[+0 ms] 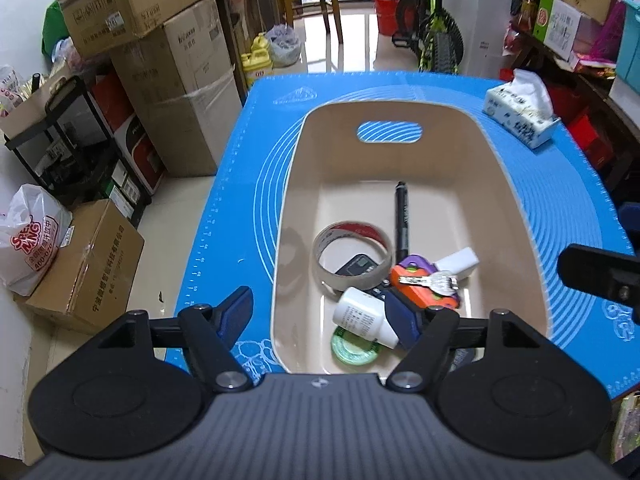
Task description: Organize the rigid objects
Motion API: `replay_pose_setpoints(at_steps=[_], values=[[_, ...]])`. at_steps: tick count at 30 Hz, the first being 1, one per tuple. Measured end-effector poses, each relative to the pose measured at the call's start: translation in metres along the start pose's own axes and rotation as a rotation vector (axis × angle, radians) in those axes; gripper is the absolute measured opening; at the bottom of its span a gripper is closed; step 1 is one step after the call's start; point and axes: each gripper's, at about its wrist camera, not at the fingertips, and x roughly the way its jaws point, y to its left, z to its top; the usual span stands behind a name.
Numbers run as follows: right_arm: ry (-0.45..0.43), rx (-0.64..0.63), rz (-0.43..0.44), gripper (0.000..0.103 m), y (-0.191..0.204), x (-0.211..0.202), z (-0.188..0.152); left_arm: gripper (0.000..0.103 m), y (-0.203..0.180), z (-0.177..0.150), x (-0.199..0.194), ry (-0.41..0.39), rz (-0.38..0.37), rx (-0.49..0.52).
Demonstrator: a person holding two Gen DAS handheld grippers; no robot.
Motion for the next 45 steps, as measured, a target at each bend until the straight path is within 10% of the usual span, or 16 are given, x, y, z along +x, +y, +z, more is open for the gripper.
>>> replay_pose_setpoints(at_steps=[18,45], values=[[-0.091,0.012,-0.111,0.100,-0.010,-0.124,-0.055,0.077,-0.019,-0.041,-0.090,-0.087,-0.018,-0.032],[-0.203,0.077,-0.125,0.100,-0.024,-0.199,-0.119,0.077,-0.065,-0.107,-0.158,-0.169,0.025,-0.062]])
